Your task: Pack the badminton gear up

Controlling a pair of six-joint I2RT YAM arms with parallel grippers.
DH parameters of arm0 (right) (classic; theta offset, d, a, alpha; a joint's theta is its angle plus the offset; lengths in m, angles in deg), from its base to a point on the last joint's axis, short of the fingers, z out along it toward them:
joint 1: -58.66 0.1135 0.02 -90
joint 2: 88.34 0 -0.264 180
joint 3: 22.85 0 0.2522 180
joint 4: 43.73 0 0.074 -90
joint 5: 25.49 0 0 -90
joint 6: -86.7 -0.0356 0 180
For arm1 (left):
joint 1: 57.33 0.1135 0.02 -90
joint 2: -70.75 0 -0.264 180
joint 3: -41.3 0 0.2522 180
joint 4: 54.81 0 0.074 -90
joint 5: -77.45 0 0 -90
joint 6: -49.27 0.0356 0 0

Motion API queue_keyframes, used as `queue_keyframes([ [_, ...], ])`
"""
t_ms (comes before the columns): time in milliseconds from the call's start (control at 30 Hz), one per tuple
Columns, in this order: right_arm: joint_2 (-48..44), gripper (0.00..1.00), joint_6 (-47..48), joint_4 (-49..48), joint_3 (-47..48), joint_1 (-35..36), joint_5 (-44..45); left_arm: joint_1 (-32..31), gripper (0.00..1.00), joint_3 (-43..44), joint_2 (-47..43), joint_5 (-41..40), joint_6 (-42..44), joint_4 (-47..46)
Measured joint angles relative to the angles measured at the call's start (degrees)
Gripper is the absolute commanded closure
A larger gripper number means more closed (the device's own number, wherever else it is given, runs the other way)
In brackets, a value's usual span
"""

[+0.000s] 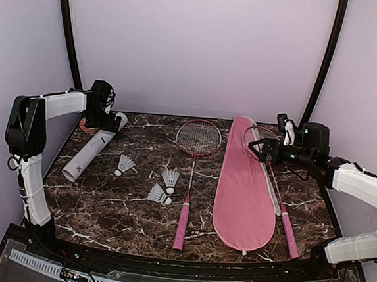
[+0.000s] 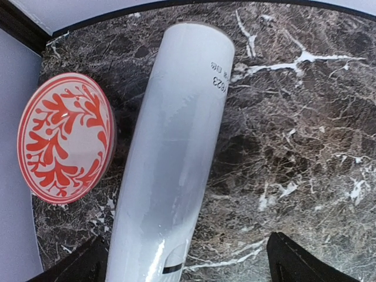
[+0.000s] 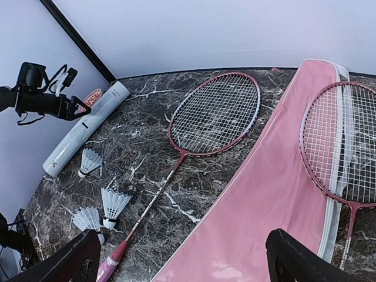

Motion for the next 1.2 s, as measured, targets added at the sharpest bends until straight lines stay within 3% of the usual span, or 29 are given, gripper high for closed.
queue_keyframes([
  [433, 0.1, 0.01, 0.0, -0.6, -0.2, 0.0, -0.8, 0.0, 0.05, 3.9, 5.9, -3.5, 3.4, 4.2],
  [667, 0.3, 0.01, -0.1, -0.8, -0.3, 0.0, -0.8, 0.0, 0.01, 5.6, 8.6, -4.4, 3.4, 5.1],
  [933, 0.5, 0.01, -0.3, -0.9, -0.3, 0.0, -0.8, 0.3, 0.13, 7.5, 9.9, -3.4, 3.5, 5.9],
  [1200, 0.9, 0.01, -0.8, -1.3, -0.3, 0.0, -0.8, 0.3, 0.1, 9.9, 11.1, -1.1, 3.6, 7.5],
])
